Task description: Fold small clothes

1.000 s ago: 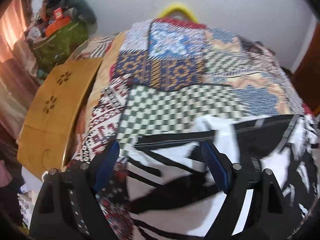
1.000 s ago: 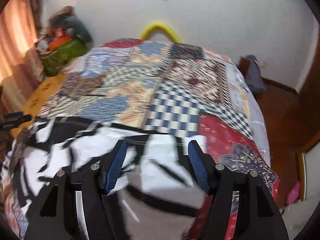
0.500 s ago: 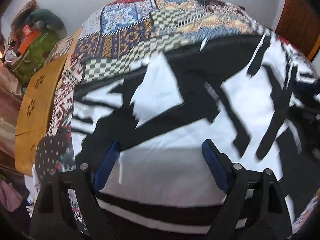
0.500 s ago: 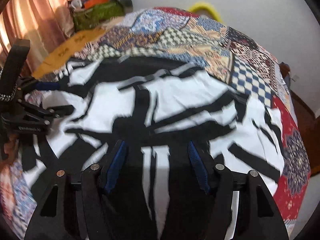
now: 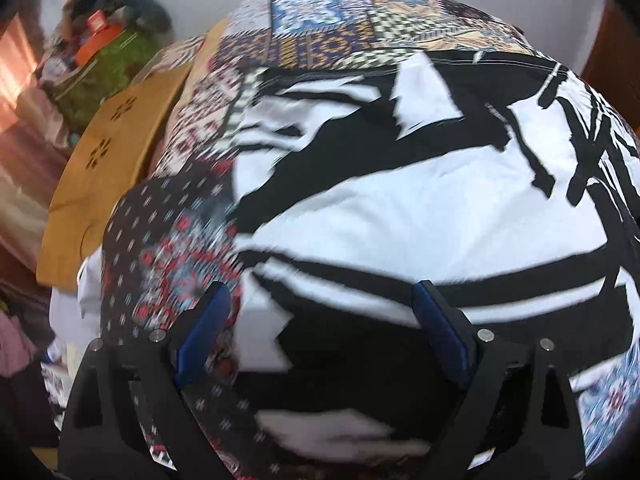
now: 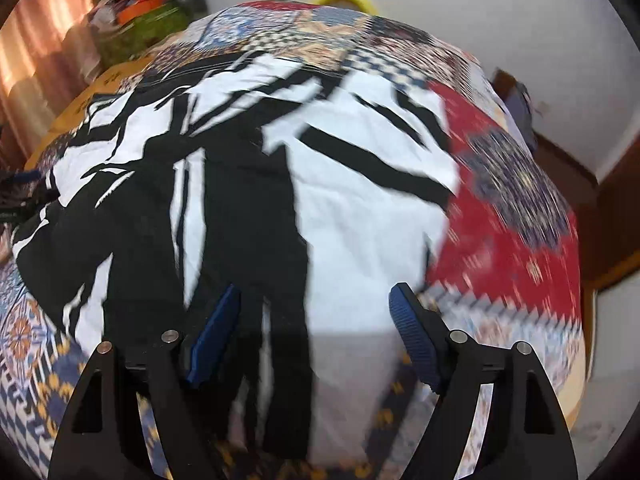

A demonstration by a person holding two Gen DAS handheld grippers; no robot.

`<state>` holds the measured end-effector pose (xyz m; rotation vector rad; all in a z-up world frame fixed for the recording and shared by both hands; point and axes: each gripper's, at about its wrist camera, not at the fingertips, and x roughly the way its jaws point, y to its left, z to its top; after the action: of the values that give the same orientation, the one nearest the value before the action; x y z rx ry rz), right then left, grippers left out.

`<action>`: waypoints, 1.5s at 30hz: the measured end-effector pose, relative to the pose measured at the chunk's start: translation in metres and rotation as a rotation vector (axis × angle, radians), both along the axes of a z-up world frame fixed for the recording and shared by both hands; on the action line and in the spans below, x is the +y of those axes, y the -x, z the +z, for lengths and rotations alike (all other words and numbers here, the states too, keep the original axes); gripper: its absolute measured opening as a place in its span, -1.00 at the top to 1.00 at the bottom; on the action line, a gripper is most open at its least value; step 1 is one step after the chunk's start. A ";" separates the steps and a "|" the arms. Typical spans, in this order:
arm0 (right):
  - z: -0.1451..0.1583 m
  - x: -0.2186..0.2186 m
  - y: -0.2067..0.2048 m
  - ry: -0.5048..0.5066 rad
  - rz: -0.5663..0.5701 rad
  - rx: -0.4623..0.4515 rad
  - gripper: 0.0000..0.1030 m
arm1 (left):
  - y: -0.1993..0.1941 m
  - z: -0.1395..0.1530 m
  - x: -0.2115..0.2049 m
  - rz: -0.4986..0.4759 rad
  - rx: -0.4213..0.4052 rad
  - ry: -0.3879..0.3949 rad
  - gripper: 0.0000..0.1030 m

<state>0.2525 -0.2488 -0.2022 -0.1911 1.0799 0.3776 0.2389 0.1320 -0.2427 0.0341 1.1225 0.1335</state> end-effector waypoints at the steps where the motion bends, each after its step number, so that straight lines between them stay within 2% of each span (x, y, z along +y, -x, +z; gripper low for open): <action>1: 0.001 -0.005 0.002 -0.010 -0.017 0.006 -0.48 | 0.004 0.000 0.003 0.013 0.000 0.000 -0.81; 8: 0.010 -0.019 0.016 0.008 -0.081 -0.019 -0.49 | 0.036 0.008 0.026 0.099 -0.001 -0.044 -0.80; 11: 0.019 -0.017 0.020 0.021 -0.086 -0.049 -0.49 | 0.046 0.017 0.034 0.139 -0.014 -0.032 -0.79; 16: 0.050 -0.001 0.021 -0.024 -0.064 -0.137 -0.49 | 0.063 0.043 0.042 0.228 -0.064 0.109 -0.79; 20: 0.073 0.029 0.021 -0.081 -0.002 -0.197 -0.49 | 0.070 0.056 0.030 0.224 -0.096 0.159 -0.79; 23: 0.078 0.059 0.022 -0.109 0.069 -0.212 -0.49 | 0.075 0.053 0.015 0.195 -0.076 0.212 -0.79; 26: 0.070 0.088 0.022 -0.106 0.141 -0.194 -0.49 | 0.078 0.044 0.001 0.171 -0.037 0.264 -0.79; 30: 0.039 0.119 0.018 -0.060 0.209 -0.126 -0.49 | 0.083 0.031 -0.012 0.155 0.008 0.344 -0.79; 34: 0.012 0.129 0.016 -0.014 0.235 -0.056 -0.49 | 0.081 0.018 -0.019 0.160 0.046 0.426 -0.79; 38: 0.010 0.124 0.014 -0.034 0.233 -0.017 -0.49 | 0.072 0.008 -0.021 0.178 0.058 0.476 -0.80; 45: 0.002 0.122 0.009 -0.075 0.225 0.049 -0.50 | 0.039 0.001 -0.013 0.176 0.063 0.614 -0.80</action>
<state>0.2431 -0.1269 -0.2004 -0.2391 1.0935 0.6267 0.2001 0.1189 -0.2417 -0.6122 1.1890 -0.0600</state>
